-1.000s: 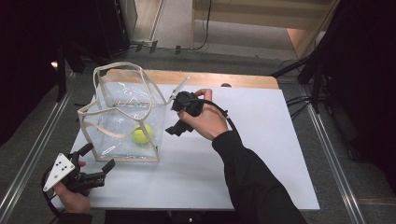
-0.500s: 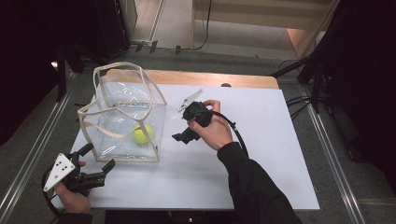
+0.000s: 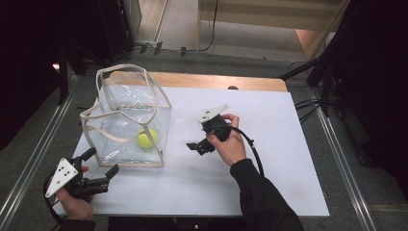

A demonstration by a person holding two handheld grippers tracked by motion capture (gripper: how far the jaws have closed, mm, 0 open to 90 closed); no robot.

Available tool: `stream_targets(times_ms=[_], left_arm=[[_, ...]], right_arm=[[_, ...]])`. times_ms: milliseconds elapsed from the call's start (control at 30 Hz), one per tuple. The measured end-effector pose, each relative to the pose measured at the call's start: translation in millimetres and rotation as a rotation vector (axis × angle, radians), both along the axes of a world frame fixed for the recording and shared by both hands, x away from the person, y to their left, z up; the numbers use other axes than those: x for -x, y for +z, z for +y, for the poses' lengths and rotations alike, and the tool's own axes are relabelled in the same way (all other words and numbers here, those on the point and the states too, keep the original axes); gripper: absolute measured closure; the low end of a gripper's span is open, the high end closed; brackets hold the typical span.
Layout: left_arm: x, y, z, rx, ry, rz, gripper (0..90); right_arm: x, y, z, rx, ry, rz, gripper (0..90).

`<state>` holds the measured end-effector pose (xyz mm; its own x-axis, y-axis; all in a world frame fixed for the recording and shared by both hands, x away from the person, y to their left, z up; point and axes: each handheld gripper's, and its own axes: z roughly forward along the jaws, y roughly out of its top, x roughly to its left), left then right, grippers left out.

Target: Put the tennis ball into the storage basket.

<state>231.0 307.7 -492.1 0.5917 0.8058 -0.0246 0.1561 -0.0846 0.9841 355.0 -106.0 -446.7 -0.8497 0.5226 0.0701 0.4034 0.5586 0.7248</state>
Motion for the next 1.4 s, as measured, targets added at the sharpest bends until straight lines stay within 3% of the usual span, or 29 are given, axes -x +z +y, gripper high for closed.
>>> stream_targets(times_ms=[900, 1400], left_arm=[[0.7, 0.0, -1.0, -0.006, 0.004, -0.003, 1.3], [0.9, -0.1, -0.8, -0.01, 0.007, -0.003, 1.3]], right_arm=[[33.7, -35.6, -73.2, -0.13, -0.145, -0.077, 0.0], [53.3, -43.8, -113.7, -0.166, -0.218, -0.11, 0.0]])
